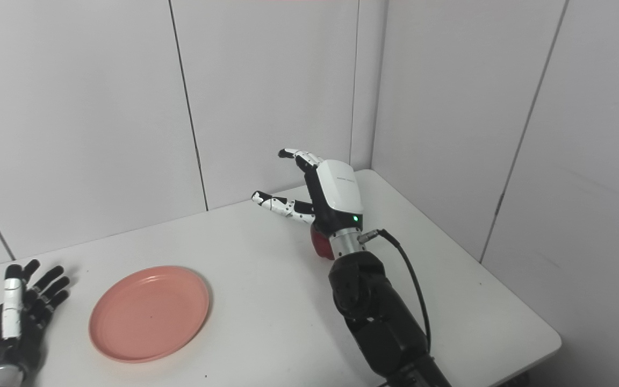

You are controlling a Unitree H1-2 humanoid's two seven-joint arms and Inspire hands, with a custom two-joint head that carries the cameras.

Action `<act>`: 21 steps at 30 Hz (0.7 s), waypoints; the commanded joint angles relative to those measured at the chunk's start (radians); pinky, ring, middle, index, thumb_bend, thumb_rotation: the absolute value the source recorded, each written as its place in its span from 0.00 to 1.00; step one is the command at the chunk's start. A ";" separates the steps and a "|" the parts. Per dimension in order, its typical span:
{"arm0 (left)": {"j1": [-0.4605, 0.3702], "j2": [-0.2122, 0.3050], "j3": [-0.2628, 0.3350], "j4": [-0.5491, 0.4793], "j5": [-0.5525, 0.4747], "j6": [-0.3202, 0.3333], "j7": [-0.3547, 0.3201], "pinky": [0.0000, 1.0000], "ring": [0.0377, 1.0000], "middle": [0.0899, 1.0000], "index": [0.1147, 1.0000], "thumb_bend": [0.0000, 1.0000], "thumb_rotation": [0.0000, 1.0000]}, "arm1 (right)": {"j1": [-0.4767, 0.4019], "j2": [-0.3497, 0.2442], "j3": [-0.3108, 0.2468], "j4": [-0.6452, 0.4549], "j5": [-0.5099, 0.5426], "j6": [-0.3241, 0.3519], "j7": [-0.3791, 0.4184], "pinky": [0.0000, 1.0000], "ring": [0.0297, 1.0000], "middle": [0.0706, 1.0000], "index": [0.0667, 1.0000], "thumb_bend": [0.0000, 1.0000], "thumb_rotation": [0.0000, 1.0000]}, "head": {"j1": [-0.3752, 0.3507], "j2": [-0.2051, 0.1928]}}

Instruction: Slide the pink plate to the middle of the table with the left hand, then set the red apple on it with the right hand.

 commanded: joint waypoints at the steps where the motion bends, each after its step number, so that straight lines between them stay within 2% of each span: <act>1: 0.005 0.008 -0.010 0.014 0.008 0.036 -0.001 0.87 0.82 0.81 0.91 0.81 0.88 | -0.040 -0.033 -0.003 -0.024 -0.032 0.007 -0.017 0.71 0.76 0.76 0.73 0.93 0.87 | 0.000 0.001; 3: 0.006 0.009 -0.010 0.014 0.006 0.035 -0.004 0.88 0.82 0.80 0.91 0.80 0.87 | -0.035 -0.045 -0.003 -0.023 -0.046 0.012 -0.017 0.74 0.76 0.76 0.73 0.92 0.85 | 0.001 0.002; 11: 0.003 0.010 -0.009 0.024 0.004 0.033 -0.010 0.89 0.83 0.81 0.92 0.78 0.87 | -0.034 -0.094 -0.001 0.007 -0.095 0.006 -0.023 0.76 0.76 0.75 0.72 0.89 0.81 | 0.006 0.003; 21: 0.000 0.007 -0.004 0.031 -0.004 0.032 -0.017 0.90 0.83 0.81 0.92 0.79 0.87 | -0.038 -0.130 0.001 0.040 -0.114 0.026 -0.008 0.85 0.78 0.75 0.72 0.90 0.85 | 0.008 0.002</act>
